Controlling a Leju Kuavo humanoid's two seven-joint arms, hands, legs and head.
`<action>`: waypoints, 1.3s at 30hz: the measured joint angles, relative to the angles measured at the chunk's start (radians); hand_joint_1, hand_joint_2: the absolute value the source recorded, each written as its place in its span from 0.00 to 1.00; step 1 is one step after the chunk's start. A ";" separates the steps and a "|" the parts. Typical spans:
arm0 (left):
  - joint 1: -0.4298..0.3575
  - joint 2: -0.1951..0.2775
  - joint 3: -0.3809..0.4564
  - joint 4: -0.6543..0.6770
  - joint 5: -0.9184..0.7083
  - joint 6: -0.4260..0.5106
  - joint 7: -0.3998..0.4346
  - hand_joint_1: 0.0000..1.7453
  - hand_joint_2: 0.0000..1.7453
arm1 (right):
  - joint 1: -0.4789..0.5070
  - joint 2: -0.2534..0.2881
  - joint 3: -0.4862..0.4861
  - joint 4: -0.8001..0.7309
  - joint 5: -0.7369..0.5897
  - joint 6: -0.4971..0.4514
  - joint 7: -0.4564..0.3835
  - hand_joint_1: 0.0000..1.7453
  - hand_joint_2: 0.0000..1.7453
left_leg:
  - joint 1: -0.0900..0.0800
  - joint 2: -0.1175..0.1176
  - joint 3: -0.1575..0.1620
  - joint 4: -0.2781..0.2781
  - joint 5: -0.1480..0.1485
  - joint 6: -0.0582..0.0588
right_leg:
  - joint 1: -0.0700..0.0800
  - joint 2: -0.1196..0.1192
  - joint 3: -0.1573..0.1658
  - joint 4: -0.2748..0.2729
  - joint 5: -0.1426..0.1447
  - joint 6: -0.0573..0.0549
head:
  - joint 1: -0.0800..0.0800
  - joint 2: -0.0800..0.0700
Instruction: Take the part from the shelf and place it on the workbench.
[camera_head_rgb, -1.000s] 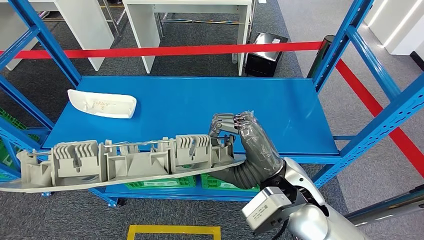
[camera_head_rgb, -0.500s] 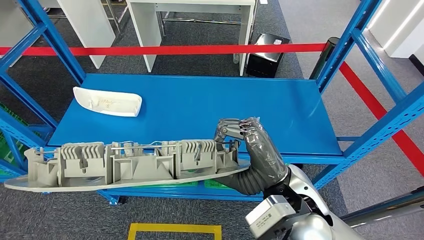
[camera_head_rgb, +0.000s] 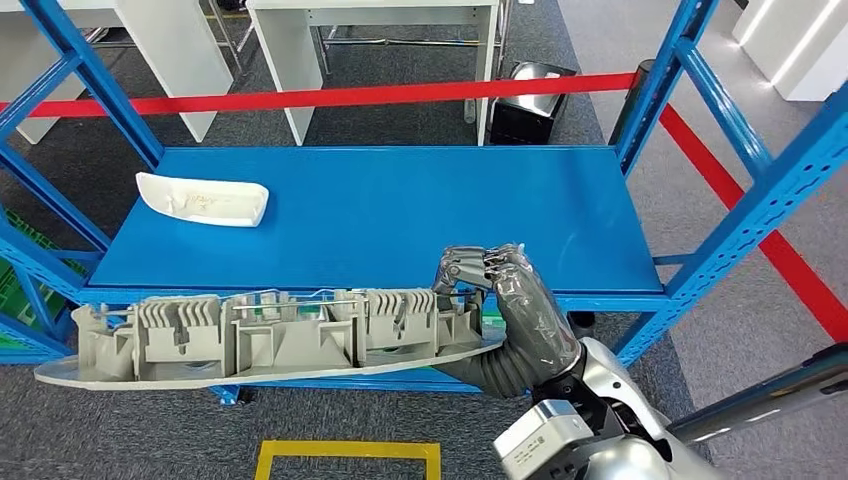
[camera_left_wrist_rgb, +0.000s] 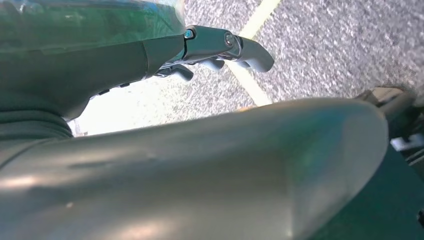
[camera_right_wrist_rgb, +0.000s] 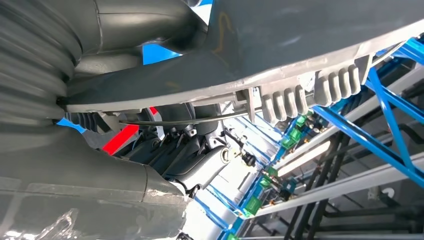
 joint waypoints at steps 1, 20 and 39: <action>0.000 0.000 0.000 0.000 0.000 0.000 0.000 0.00 1.00 | 0.001 0.000 0.000 0.000 0.001 0.000 0.001 1.00 1.00 | 0.000 0.000 -0.019 0.059 -0.041 -0.003 | 0.002 -0.001 -0.005 0.000 0.004 -0.005 | -0.006 0.000; -0.005 -0.003 0.000 0.000 0.000 -0.003 0.003 0.00 1.00 | 0.020 -0.011 0.007 -0.010 0.058 -0.012 0.028 1.00 1.00 | -0.010 0.005 0.017 -0.103 0.097 0.055 | 0.005 0.000 -0.113 0.274 -0.119 0.050 | 0.002 0.000; -0.006 -0.003 0.000 0.000 0.000 -0.006 0.013 0.00 1.00 | 0.023 -0.015 0.008 -0.020 0.100 -0.021 0.042 1.00 1.00 | -0.009 0.003 0.058 -0.006 0.020 0.014 | 0.017 -0.002 -0.034 -0.006 0.033 -0.006 | -0.023 0.000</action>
